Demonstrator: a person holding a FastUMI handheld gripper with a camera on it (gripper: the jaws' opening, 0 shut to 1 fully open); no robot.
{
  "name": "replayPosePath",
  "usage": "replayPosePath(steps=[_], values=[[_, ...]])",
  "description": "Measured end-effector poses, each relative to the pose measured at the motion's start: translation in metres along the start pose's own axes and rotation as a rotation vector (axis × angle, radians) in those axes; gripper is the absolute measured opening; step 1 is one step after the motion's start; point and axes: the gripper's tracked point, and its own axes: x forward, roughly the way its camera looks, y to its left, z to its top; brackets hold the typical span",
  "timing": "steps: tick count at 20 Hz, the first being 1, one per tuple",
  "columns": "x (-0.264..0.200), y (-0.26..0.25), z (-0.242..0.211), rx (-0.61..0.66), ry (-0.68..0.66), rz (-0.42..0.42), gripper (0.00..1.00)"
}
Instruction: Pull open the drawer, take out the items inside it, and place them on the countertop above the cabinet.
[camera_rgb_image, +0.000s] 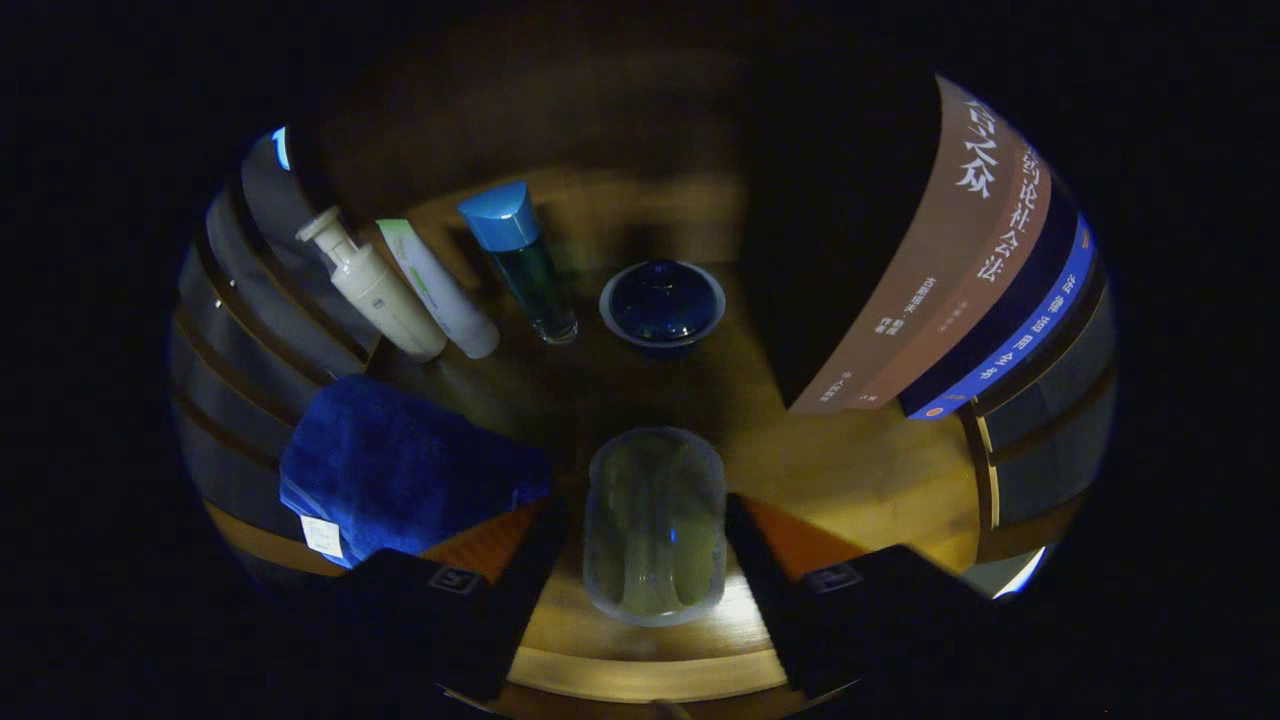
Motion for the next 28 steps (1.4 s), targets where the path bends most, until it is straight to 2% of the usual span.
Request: replayPosePath(steps=[3, 10, 14, 18, 21, 25, 28], values=[[0.0, -0.001, -0.001, 0.024, -0.012, 0.014, 0.99], [-0.033, 0.006, -0.006, 0.039, -0.11, 0.051, 1.0], [-0.076, 0.007, -0.035, 0.047, -0.213, 0.055, 1.0], [-0.127, 0.012, -0.08, 0.029, -0.385, 0.068, 1.0], [-0.161, 0.016, -0.131, -0.015, -0.517, 0.083, 1.0], [-0.186, 0.014, -0.211, -0.04, -0.663, 0.113, 1.0], [-0.194, 0.004, -0.266, -0.039, -0.749, 0.101, 0.99]])
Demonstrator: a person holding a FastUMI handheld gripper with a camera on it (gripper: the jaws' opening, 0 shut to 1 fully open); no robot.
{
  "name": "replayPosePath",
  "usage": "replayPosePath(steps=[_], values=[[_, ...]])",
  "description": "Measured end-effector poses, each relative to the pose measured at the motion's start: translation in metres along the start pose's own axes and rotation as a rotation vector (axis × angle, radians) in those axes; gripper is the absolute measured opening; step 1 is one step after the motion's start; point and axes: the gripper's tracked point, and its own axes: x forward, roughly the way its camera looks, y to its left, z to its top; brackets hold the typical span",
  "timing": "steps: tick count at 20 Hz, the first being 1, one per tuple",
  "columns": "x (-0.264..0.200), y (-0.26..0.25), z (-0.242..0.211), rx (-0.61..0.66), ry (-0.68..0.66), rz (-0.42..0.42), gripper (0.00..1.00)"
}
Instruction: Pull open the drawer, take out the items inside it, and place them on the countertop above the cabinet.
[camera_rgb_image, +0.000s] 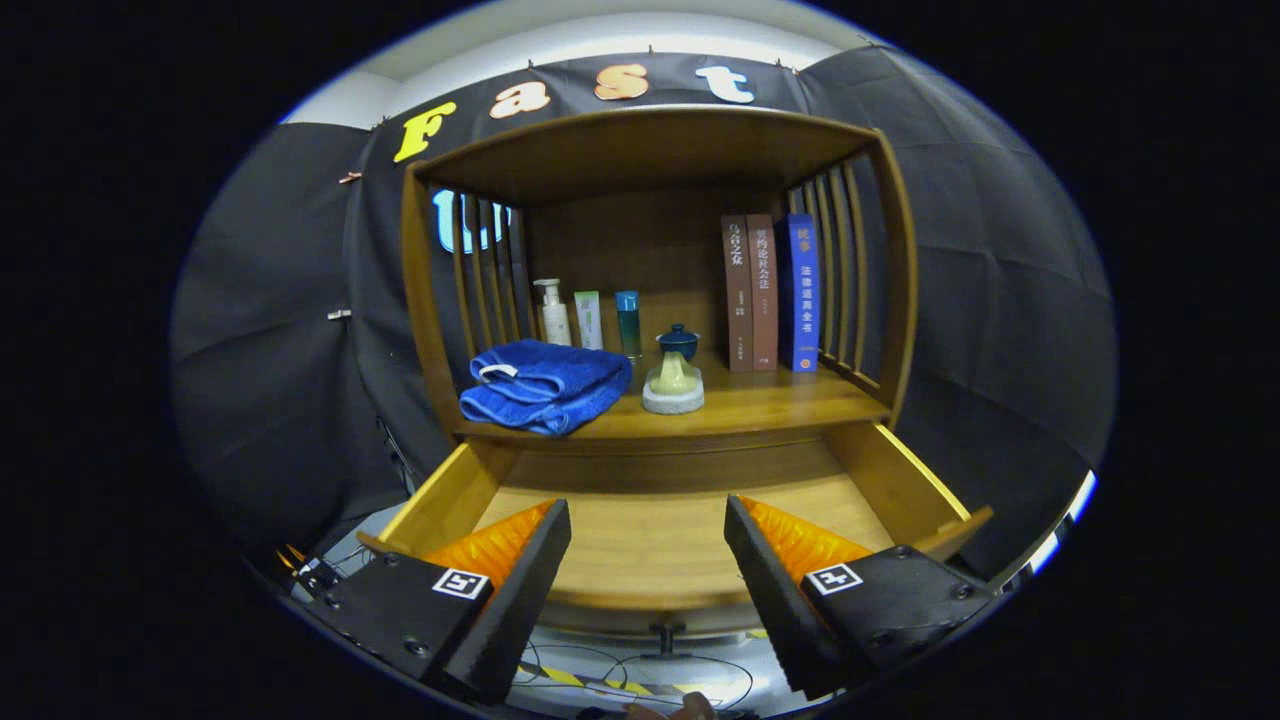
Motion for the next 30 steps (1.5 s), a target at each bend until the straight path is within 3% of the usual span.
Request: replayPosePath(steps=[5, 13, 23, 30], values=[[-0.027, -0.014, -0.048, 0.009, -0.084, -0.041, 0.99], [0.001, -0.019, -0.106, 0.053, -0.016, -0.023, 0.98], [0.022, -0.024, -0.1, 0.053, -0.024, -0.049, 0.98], [0.074, -0.025, -0.075, 0.062, -0.038, -0.047, 0.98]])
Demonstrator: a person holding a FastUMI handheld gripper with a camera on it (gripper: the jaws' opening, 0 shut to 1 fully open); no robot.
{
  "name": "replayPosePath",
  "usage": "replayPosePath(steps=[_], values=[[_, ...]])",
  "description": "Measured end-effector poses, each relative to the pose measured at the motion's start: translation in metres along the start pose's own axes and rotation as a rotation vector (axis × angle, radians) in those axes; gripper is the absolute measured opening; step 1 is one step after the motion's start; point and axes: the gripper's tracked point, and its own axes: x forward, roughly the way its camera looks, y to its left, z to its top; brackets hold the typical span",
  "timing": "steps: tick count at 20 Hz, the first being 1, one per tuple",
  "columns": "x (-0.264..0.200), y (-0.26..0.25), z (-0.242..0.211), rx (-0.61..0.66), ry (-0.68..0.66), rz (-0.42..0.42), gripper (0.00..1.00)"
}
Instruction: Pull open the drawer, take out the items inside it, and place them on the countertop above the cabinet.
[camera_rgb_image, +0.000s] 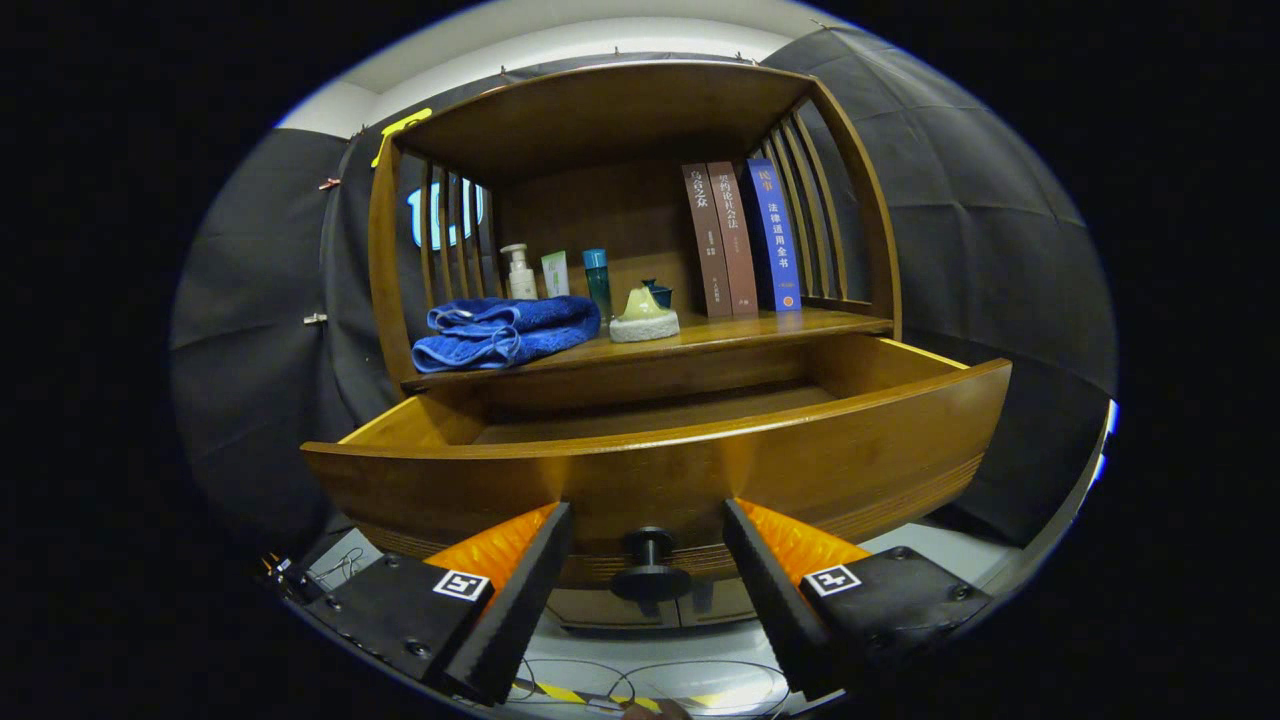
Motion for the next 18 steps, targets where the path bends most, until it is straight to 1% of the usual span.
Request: replayPosePath(steps=[12, 18], values=[[0.089, 0.0, 0.016, -0.002, -0.02, -0.002, 0.98], [0.119, 0.0, 0.022, -0.012, -0.009, -0.003, 0.96]])
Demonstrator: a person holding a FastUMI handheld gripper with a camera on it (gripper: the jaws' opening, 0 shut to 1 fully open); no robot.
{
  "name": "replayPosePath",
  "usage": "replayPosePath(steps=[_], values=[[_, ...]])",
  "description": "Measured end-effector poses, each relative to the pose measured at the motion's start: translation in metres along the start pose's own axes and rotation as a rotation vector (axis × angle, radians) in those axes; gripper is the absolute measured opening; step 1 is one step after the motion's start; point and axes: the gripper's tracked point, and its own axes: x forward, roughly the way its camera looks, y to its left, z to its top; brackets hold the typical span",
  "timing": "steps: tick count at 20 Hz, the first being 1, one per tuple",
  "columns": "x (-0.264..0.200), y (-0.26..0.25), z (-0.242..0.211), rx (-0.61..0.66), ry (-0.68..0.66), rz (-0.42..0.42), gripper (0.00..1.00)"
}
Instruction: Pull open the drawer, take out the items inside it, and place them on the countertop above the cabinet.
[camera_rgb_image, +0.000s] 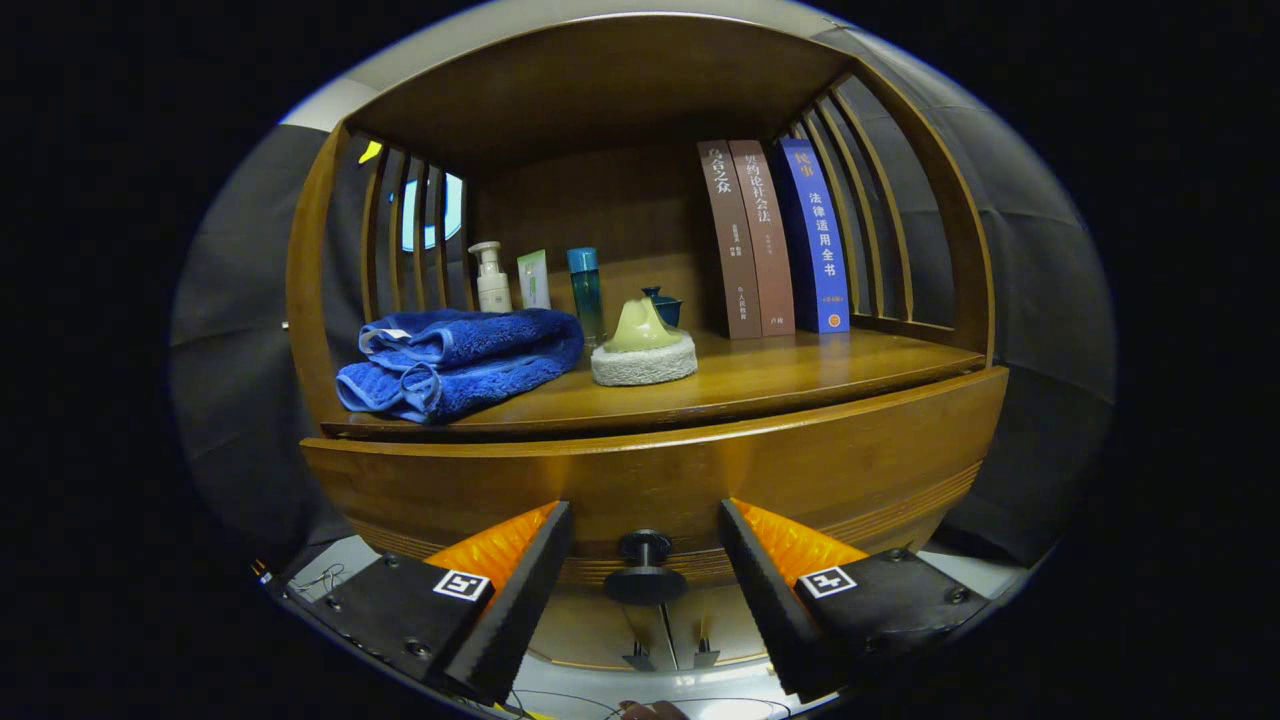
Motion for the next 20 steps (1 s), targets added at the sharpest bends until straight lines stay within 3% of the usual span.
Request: replayPosePath(steps=[13, 20], values=[[0.005, 0.001, -0.001, -0.003, 0.029, -0.006, 0.97], [-0.028, 0.011, 0.038, -0.016, -0.004, 0.009, 0.99]])
